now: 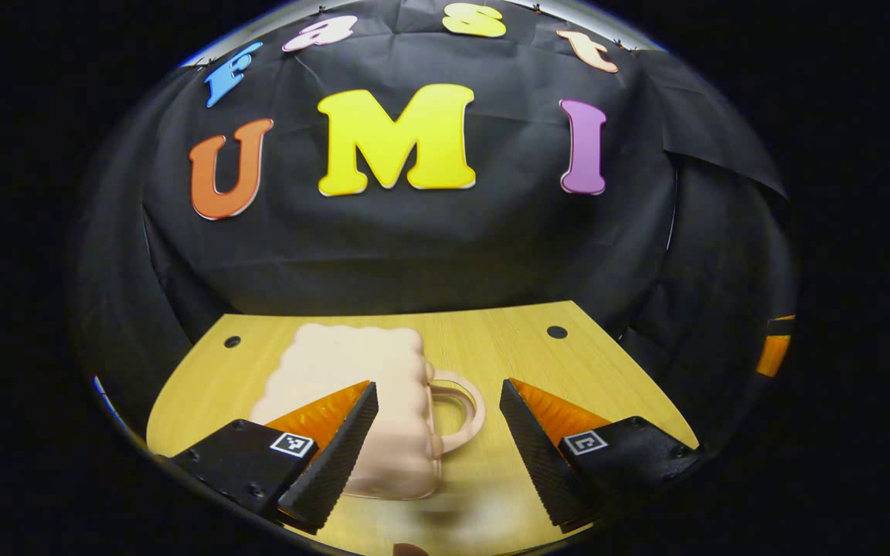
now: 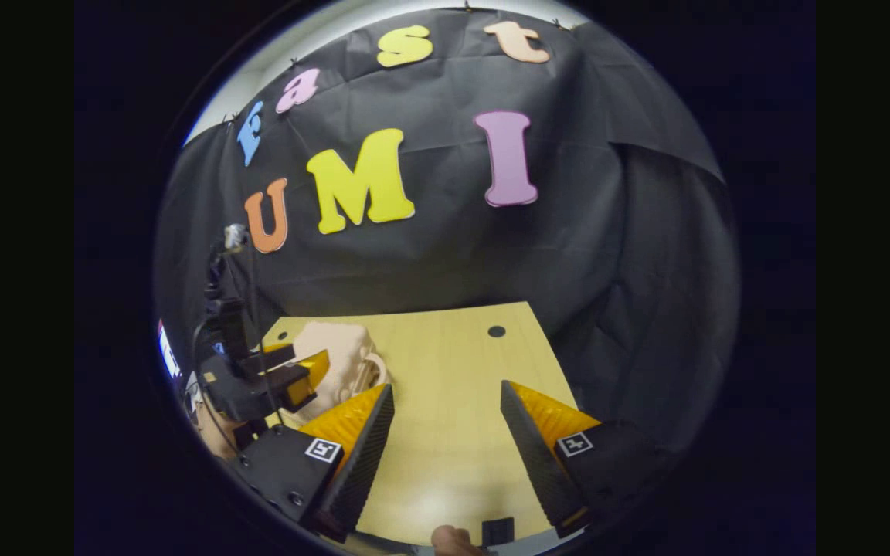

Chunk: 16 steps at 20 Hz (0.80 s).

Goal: First open the suitcase, pack the skin care products into it, and then close the suitcase.

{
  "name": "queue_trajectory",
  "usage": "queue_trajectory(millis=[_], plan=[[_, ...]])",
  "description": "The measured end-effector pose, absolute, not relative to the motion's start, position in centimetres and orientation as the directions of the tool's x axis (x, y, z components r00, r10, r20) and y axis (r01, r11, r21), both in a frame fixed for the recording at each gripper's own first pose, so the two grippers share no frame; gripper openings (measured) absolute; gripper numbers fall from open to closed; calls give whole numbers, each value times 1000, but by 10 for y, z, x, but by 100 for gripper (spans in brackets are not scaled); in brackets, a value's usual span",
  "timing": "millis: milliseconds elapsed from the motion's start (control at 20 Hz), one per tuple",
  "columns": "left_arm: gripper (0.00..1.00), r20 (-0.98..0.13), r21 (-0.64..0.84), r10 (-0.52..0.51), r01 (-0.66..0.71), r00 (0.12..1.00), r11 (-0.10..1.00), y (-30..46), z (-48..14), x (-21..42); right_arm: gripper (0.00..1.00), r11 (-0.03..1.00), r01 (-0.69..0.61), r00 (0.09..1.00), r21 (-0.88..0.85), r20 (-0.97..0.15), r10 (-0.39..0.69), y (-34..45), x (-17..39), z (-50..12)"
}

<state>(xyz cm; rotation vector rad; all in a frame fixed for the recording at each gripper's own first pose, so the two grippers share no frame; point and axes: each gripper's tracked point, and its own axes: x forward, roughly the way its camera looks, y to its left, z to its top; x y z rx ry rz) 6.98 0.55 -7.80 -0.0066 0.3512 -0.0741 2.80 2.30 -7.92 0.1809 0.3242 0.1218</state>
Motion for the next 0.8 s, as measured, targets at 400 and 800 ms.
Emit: queue_trajectory(millis=[400,800], plan=[[100,-76,32,-121,123,990,992,63,45,17,82,984,-132,985,123,-94,144,115,31,-20],[100,45,76,-140,136,989,988,92,82,3,82,995,-101,995,13,4,101,163,17,12]])
